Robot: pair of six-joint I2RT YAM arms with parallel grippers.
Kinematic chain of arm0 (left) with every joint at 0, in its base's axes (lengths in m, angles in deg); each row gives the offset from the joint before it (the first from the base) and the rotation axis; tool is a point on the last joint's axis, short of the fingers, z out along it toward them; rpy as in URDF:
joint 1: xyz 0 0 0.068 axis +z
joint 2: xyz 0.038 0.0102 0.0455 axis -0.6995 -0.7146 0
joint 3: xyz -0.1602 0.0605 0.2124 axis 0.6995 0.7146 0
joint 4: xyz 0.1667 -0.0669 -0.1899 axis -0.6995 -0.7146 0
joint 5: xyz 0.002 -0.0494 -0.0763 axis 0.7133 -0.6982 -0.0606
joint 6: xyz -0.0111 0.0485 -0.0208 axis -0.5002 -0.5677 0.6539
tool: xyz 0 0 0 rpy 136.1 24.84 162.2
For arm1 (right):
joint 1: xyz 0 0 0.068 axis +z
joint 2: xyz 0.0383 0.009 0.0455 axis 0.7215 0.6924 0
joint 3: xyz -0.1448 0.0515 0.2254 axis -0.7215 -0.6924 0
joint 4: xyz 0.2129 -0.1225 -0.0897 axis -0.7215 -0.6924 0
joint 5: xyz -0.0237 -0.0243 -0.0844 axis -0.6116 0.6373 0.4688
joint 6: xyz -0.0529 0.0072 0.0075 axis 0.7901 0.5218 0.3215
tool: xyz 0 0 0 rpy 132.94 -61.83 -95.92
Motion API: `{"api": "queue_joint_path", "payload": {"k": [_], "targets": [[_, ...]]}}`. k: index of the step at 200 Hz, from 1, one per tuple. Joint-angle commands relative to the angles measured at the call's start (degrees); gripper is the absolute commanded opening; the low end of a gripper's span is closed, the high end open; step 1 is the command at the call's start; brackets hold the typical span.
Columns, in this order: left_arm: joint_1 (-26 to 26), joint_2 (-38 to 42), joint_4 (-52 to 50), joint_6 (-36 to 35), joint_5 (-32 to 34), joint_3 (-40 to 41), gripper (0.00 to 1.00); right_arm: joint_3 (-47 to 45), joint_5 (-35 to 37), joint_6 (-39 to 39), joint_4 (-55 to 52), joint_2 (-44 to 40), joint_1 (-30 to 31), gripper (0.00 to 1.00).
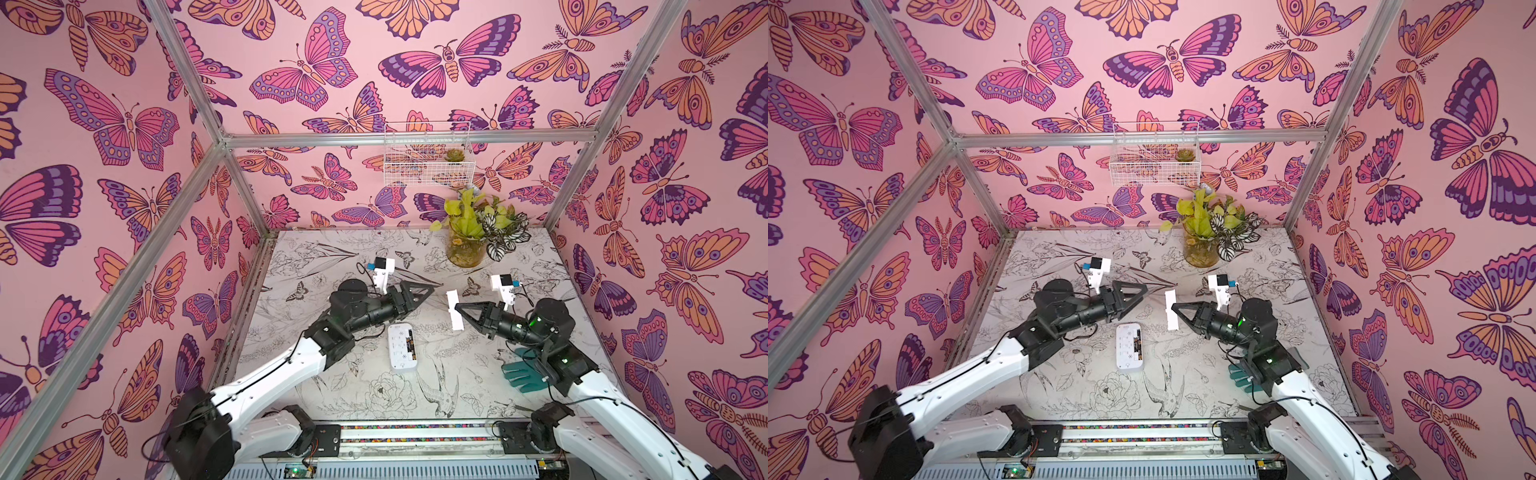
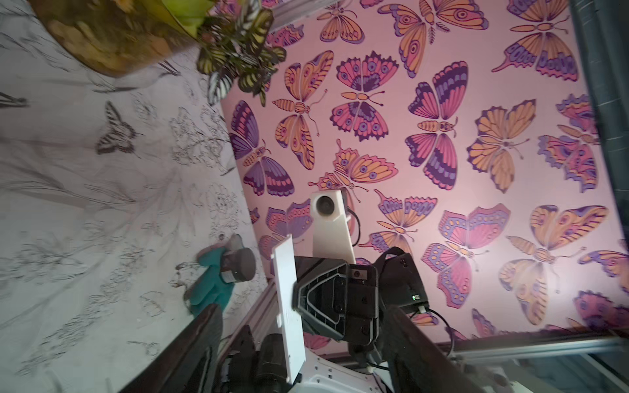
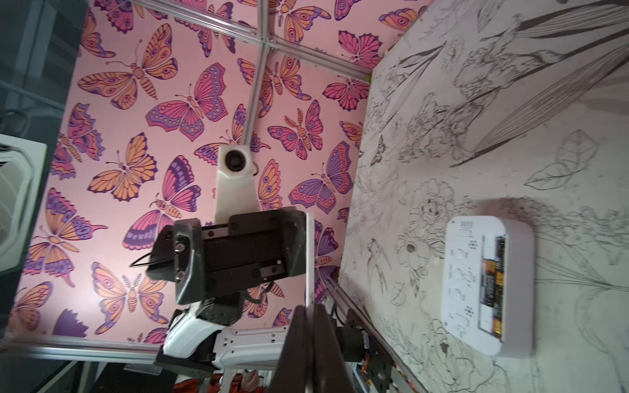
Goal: Insert the battery into the alarm
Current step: Pick up the cover from the center of the board, then install the cover on the alarm.
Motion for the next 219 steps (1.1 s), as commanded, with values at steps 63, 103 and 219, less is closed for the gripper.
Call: {"api": "queue_joint_path", "payload": {"k": [63,103,219], "targets": [[6.9,3.4,-22.9,-9.5,5.9,16.8,0.86,-6.4,22.9,13.9,-10.9,4.4,13.1,0.00],[7.1,-1.2,-15.8,-7.3,3.1,20.2,0.85,-6.2,26.7,13.9,-6.1,10.5,18.0,0.00],[5.5,-12.0,-1.4,-4.4,-0.2,22.4,0.60,-0.7,30.7,9.1,13.7,33.3,26.1,0.00]]}}
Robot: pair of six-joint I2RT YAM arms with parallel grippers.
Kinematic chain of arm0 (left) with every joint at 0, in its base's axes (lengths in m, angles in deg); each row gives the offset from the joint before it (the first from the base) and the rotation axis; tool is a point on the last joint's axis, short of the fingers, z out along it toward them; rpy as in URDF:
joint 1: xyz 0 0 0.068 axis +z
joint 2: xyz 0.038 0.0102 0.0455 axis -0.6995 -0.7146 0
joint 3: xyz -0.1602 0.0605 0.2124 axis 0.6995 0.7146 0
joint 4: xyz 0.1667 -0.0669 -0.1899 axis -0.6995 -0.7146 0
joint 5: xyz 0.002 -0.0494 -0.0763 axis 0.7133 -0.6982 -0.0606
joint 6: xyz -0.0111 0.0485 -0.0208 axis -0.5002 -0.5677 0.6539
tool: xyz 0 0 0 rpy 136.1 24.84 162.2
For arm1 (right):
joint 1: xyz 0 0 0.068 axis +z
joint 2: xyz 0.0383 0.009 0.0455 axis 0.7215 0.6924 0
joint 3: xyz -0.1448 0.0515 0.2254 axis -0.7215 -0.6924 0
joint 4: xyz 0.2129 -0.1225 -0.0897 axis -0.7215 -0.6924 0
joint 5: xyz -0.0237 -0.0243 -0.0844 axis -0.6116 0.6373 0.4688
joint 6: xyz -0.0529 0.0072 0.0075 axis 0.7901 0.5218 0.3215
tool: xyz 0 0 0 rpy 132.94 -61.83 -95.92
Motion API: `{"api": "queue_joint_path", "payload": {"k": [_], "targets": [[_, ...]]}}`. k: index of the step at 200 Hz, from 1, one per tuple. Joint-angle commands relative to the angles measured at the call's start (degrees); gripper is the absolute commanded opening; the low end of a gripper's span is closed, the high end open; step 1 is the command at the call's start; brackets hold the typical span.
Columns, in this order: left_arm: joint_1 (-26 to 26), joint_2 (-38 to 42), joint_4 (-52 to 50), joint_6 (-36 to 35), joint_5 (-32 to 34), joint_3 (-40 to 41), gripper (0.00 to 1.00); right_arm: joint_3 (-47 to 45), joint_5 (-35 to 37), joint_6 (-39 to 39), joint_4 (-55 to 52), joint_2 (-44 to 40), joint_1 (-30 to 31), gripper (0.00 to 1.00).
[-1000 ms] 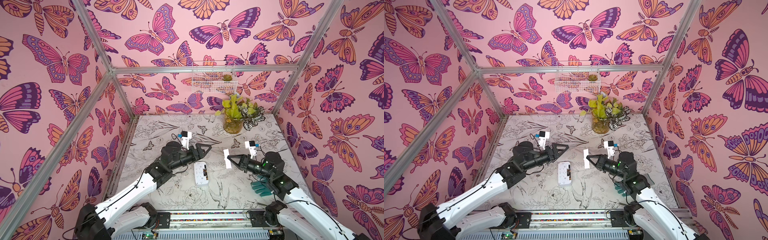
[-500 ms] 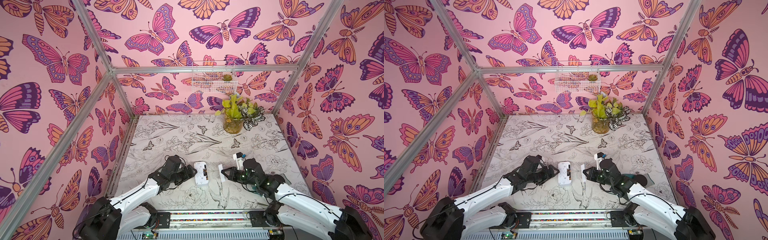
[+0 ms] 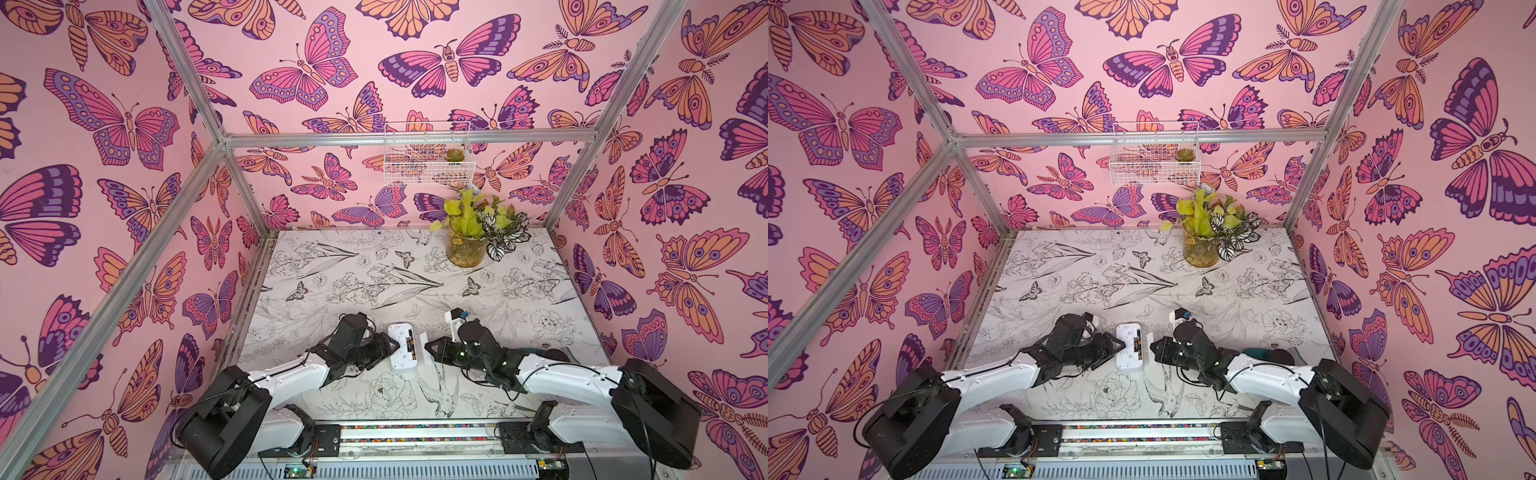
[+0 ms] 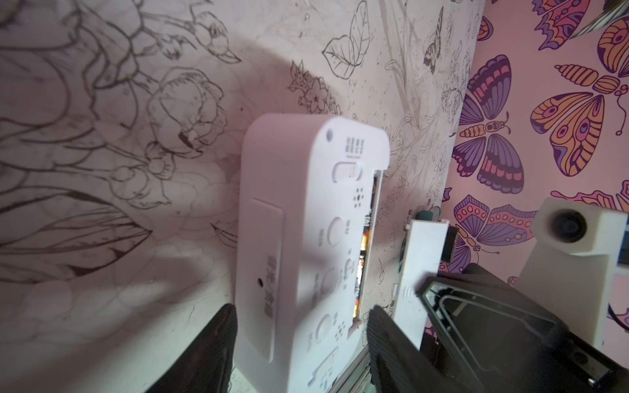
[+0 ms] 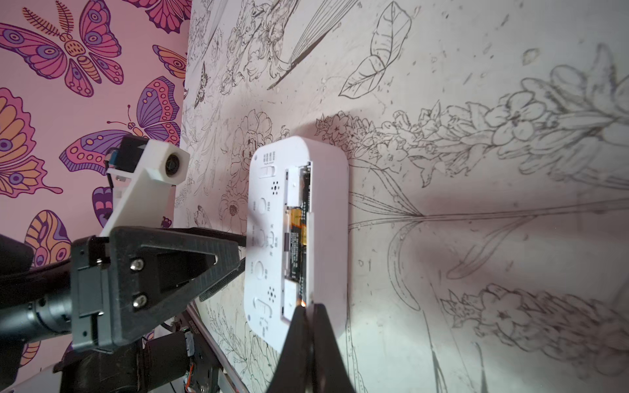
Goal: Insert the battery into the alarm
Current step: Install the cover on the alarm.
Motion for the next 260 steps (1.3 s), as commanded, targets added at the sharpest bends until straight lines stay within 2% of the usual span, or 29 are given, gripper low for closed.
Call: {"api": "queue_joint_path", "payload": {"k": [1,75,260], "targets": [[-0.3,-1.6,2.4,-0.2,-0.5,0.2,0.59,3.7,1.3,-1.2,6.0,3.2,1.3,0.00],[-0.4,-2.1,2.4,-0.8,0.5,1.1,0.48,7.2,0.6,-1.9,8.8,10.9,2.2,0.00],[-0.4,-2.7,2.3,-1.4,1.1,1.2,0.48,6.6,2.8,-2.7,5.0,13.5,2.2,0.00]]}}
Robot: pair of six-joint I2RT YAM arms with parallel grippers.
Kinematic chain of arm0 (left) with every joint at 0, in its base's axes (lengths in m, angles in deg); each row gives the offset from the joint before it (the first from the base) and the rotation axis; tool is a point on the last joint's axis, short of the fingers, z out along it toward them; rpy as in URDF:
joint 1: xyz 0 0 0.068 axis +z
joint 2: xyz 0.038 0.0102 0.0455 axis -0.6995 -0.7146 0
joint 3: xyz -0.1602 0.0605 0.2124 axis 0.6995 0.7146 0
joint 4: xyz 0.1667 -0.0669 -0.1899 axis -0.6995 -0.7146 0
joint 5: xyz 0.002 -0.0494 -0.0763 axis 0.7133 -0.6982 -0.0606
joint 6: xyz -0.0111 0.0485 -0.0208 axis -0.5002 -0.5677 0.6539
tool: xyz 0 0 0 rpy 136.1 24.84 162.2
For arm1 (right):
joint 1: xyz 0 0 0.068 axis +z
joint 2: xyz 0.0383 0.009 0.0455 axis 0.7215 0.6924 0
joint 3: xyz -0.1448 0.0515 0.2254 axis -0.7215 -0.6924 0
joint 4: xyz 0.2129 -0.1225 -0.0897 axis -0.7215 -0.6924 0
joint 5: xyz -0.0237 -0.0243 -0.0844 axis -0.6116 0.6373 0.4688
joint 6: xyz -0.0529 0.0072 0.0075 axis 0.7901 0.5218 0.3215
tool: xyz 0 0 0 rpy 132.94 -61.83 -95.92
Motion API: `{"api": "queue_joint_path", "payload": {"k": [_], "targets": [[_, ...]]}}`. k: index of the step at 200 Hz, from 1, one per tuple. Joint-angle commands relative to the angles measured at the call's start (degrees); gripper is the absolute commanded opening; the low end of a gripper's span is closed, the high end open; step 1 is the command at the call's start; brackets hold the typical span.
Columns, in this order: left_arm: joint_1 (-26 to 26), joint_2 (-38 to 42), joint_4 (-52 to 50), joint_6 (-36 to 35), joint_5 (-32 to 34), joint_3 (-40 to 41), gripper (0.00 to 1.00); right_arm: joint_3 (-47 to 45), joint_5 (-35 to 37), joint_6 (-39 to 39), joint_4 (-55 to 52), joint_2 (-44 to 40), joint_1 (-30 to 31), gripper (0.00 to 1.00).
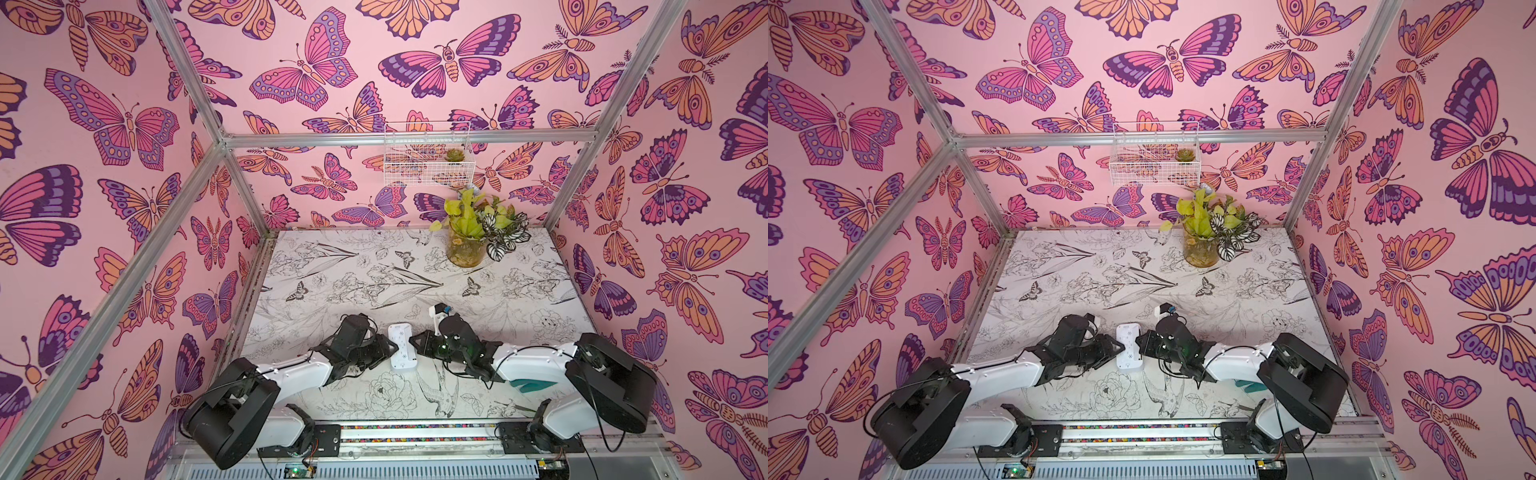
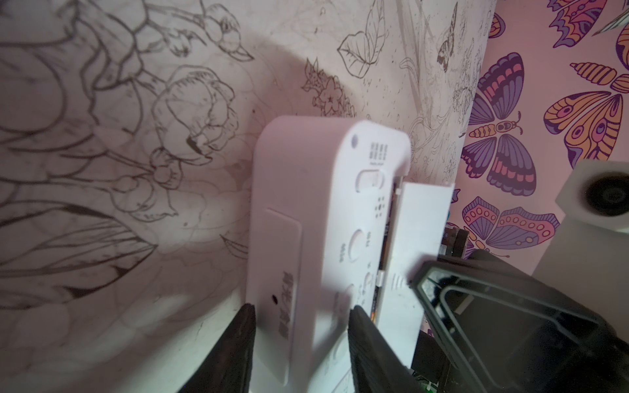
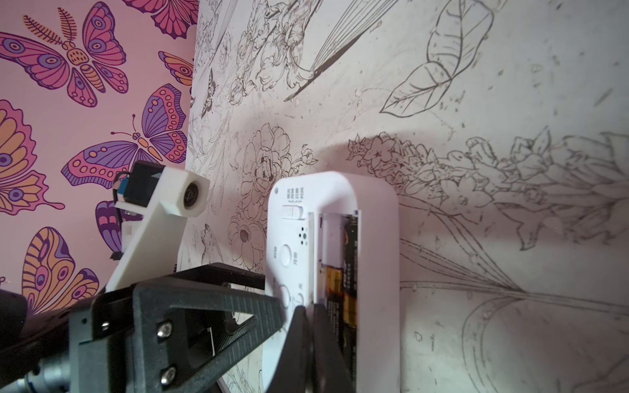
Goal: Insert the battery into the alarm
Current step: Install the cover on the alarm.
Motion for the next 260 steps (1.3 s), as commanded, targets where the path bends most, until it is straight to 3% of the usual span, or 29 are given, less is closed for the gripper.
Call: {"api": "queue_joint_path", "payload": {"k": [1,260], "targets": [[-0.4,-0.3,0.6,-1.0,0.7,0.9,0.48,0.3,1.3,-0.8,-2.3,1.1,0.4,0.00],[-0.4,-0.7,0.6,-1.5,1.1,1.2,0.48,-0.2,-0.4,-1.0,-6.6,0.3,-1.7,0.00]]}}
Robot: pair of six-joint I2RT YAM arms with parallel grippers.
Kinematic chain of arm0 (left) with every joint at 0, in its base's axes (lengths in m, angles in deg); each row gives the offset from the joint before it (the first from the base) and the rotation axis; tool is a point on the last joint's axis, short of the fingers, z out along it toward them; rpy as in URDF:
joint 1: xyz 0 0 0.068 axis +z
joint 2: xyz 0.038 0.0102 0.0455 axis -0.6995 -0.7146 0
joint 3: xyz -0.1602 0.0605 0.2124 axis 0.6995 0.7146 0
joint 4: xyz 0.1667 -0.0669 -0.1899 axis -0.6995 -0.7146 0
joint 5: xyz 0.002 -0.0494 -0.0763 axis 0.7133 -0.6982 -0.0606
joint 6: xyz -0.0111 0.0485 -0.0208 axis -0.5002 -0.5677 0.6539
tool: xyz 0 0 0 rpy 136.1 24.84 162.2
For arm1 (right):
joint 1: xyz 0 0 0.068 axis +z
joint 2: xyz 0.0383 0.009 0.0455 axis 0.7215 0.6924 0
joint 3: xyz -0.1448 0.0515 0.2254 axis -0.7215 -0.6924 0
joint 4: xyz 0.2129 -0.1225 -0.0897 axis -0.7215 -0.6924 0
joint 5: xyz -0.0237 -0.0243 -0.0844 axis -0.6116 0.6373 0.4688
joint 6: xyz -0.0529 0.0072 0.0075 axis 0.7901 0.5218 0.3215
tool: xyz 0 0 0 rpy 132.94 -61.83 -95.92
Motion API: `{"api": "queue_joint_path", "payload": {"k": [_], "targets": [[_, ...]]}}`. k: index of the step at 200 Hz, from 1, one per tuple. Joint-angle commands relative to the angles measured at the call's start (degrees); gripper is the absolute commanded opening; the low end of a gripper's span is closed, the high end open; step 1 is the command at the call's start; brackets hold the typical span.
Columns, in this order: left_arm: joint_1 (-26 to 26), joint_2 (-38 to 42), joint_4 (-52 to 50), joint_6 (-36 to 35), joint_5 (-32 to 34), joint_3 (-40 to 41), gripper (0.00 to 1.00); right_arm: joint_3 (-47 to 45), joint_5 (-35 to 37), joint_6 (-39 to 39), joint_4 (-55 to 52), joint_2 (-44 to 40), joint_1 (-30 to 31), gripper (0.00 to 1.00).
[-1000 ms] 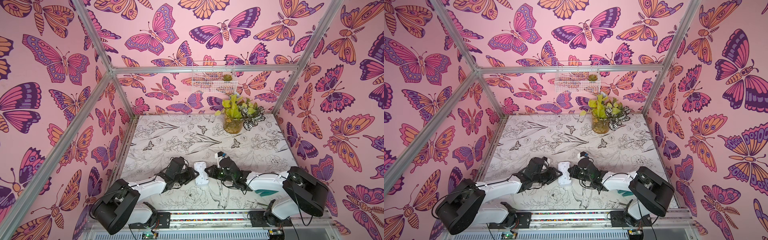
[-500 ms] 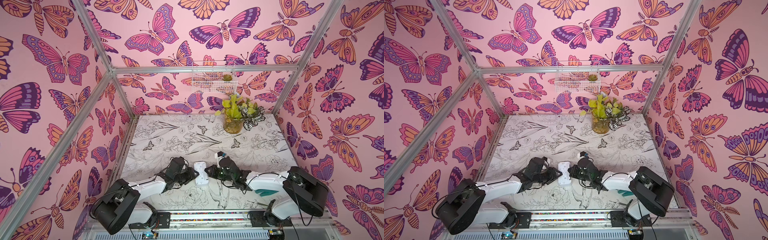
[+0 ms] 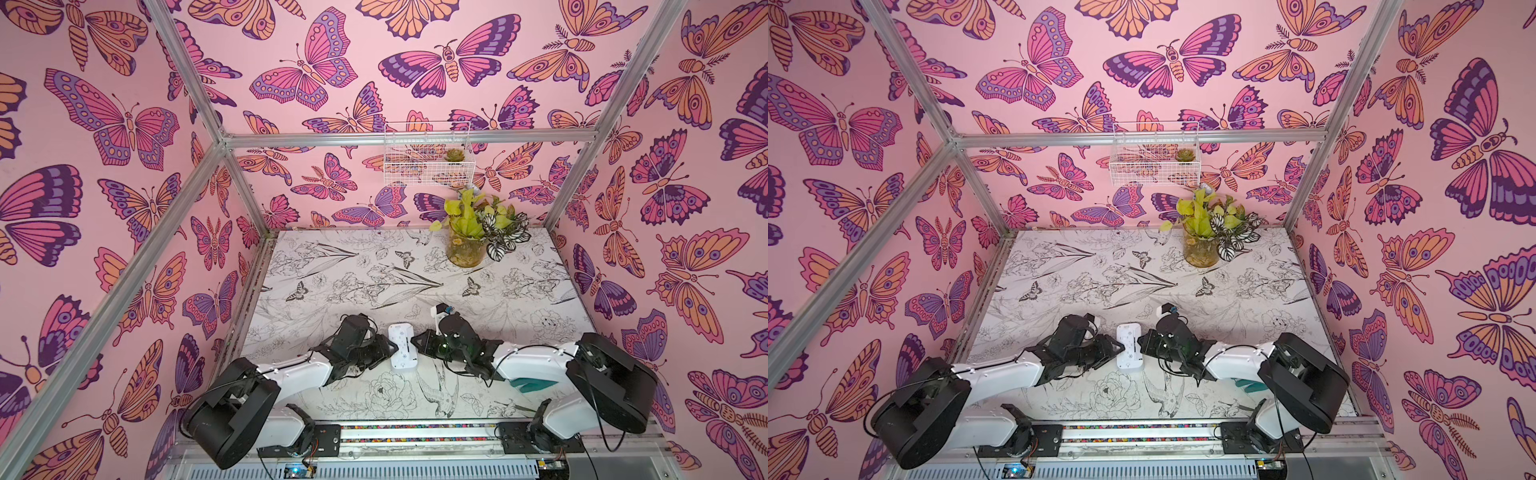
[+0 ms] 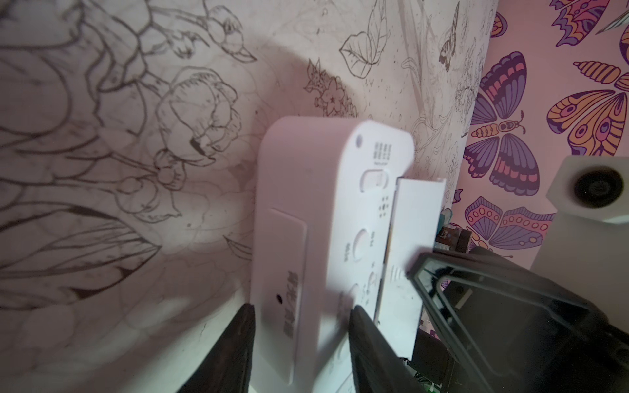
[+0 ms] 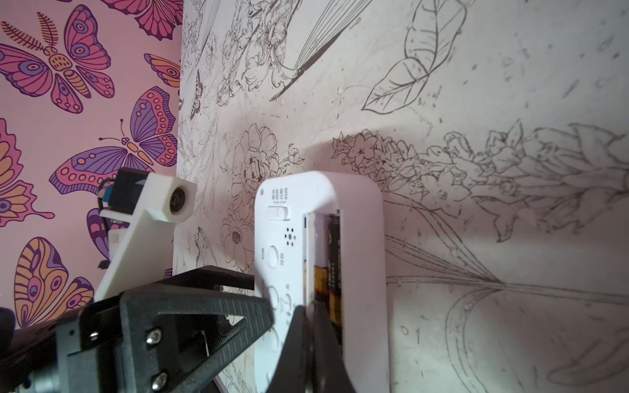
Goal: Insert the battery into the alarm
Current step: Install the cover on the alarm.
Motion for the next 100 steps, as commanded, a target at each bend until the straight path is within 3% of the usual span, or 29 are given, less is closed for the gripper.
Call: {"api": "queue_joint_path", "payload": {"k": [1,100], "targets": [[-0.4,-0.6,0.6,-1.1,0.8,1.1,0.48,-0.7,0.1,0.0,-3.9,0.4,-0.7,0.00],[-0.4,-0.7,0.6,-1.3,0.9,1.2,0.49,0.0,-2.0,-0.7,-2.0,2.5,-0.7,0.05]]}}
